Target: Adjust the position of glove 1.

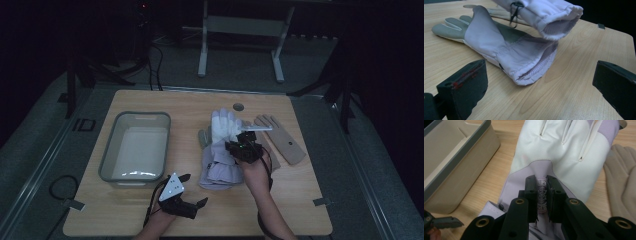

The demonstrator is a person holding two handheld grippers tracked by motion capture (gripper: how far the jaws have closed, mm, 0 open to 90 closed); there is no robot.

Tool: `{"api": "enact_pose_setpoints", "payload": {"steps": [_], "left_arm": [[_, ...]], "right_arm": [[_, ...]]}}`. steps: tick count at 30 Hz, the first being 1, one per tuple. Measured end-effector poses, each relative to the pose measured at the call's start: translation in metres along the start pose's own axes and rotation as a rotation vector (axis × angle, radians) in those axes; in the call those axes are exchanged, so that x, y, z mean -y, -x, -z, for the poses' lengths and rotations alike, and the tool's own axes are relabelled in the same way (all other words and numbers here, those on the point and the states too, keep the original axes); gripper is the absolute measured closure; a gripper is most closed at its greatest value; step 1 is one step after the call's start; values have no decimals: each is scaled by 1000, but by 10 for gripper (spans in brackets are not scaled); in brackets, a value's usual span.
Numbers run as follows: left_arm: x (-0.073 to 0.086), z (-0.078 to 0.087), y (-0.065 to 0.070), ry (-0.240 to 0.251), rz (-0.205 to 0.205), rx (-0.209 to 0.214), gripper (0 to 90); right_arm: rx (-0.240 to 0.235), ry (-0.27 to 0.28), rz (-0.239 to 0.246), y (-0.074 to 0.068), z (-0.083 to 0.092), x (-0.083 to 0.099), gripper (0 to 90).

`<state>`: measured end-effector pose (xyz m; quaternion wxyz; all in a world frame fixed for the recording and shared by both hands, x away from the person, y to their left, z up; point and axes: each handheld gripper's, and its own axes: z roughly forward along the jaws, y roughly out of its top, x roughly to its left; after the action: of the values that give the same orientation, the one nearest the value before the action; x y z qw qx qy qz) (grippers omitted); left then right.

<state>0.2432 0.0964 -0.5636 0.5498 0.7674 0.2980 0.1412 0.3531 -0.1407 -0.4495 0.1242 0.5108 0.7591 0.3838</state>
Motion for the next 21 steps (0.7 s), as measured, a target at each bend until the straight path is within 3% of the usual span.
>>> {"api": "enact_pose_setpoints", "payload": {"steps": [5,9,16,21], "left_arm": [[0,0,0,2,1,-2,0],[0,0,0,2,-3,-2,0],[0,0,0,-1,-4,-2,0],[0,0,-1,1,1,-2,0]], "right_arm": [[32,-44,-25,-17,-18,3,804],[67,-67,25,-23,-31,5,803],[67,-122,76,-22,-50,7,796],[25,-137,71,-16,-57,11,794]]}}
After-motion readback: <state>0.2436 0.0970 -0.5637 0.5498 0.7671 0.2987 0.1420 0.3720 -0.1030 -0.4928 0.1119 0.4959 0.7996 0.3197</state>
